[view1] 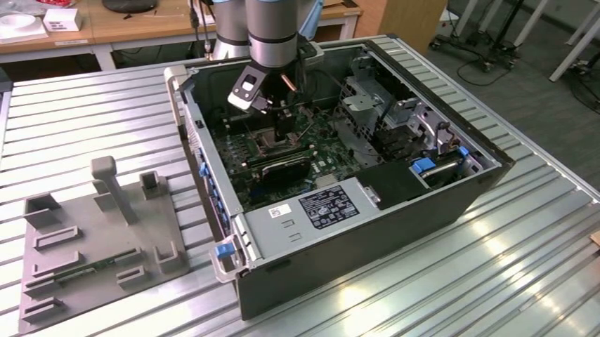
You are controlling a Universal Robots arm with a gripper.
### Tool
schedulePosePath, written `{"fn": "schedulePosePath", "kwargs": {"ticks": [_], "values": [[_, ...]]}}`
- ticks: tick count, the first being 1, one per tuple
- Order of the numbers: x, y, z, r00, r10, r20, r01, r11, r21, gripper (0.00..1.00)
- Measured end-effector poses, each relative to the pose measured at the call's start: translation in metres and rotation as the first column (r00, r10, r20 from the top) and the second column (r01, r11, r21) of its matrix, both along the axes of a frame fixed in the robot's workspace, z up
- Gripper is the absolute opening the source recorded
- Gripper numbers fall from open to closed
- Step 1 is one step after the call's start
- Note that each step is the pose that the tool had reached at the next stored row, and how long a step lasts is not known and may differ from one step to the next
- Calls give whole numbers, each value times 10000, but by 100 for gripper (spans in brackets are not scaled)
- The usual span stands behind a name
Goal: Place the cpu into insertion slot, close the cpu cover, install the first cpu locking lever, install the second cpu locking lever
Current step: 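Place the cpu into insertion slot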
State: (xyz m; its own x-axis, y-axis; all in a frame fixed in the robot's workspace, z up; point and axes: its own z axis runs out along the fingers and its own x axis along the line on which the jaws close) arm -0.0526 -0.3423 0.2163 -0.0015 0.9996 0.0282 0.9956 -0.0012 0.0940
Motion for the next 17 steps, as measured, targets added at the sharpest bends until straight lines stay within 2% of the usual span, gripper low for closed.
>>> {"fn": "schedulePosePath", "kwargs": {"ticks": [11, 12, 13, 14, 16, 17], "values": [[0, 0, 8, 10000, 0, -2, 0, 10000, -3, 61], [0, 0, 8, 10000, 0, -1, 0, 10000, -2, 60], [0, 0, 9, 10000, 0, -1, 0, 10000, -2, 53], [0, -1, 9, 10000, 0, -2, 0, 10000, -3, 53], [0, 0, 10, 10000, 0, -1, 0, 10000, -2, 41], [0, 0, 11, 10000, 0, -1, 0, 10000, -2, 41]]}}
